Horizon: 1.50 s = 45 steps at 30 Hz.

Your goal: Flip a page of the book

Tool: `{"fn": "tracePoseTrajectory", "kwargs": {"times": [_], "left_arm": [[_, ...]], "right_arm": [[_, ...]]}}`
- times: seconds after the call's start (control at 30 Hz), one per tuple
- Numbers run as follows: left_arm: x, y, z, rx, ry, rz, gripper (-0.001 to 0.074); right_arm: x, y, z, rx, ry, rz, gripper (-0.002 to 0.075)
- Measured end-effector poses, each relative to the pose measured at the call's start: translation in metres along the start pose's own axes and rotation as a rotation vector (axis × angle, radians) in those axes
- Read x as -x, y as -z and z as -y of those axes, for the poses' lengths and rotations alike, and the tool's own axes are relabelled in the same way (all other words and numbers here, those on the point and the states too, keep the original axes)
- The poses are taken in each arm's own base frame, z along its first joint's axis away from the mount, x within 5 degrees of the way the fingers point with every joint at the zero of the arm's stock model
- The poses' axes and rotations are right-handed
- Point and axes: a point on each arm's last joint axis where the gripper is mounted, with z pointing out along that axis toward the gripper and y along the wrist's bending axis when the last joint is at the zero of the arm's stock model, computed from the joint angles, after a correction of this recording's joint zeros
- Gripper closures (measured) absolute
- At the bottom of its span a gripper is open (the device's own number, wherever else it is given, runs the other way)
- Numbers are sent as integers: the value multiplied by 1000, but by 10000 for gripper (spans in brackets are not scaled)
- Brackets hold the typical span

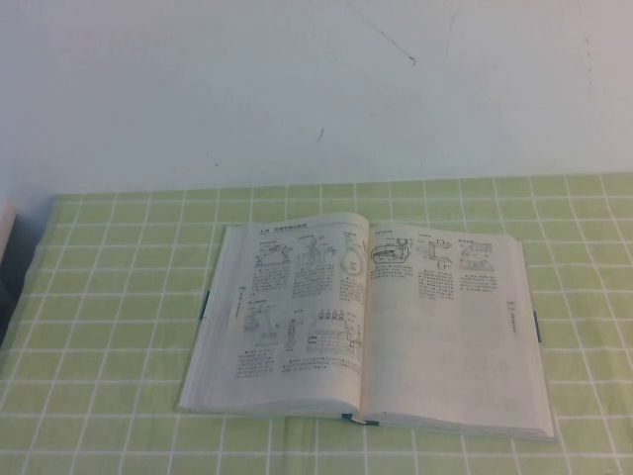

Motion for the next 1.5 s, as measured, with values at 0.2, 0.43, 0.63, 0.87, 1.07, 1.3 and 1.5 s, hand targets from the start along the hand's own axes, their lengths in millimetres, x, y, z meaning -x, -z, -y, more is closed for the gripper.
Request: {"fn": "tracePoseTrajectory", "kwargs": {"times": [0.2, 0.43, 0.63, 0.87, 1.07, 1.3, 1.5], "left_arm": [[5, -47, 6, 9, 7, -362, 737], [-5, -117, 18, -157, 0, -571, 737], [-26, -176, 52, -361, -27, -610, 737], [-91, -240, 106, -409, -89, -727, 737], [-156, -290, 131, -425, -108, -868, 737], [-203, -316, 126, -359, -121, -922, 737], [-207, -318, 125, -346, -115, -924, 737]], "right_arm": [[17, -34, -9, 150, 73, -291, 729], [2, -84, -27, 395, 83, -494, 729], [-27, -130, -41, 592, 22, -700, 729], [-56, -181, -44, 643, -44, -856, 723], [-71, -222, -44, 625, -89, -918, 584], [-90, -270, -51, 644, -107, -986, 393], [-118, -306, -72, 659, -155, -1075, 373]]}}
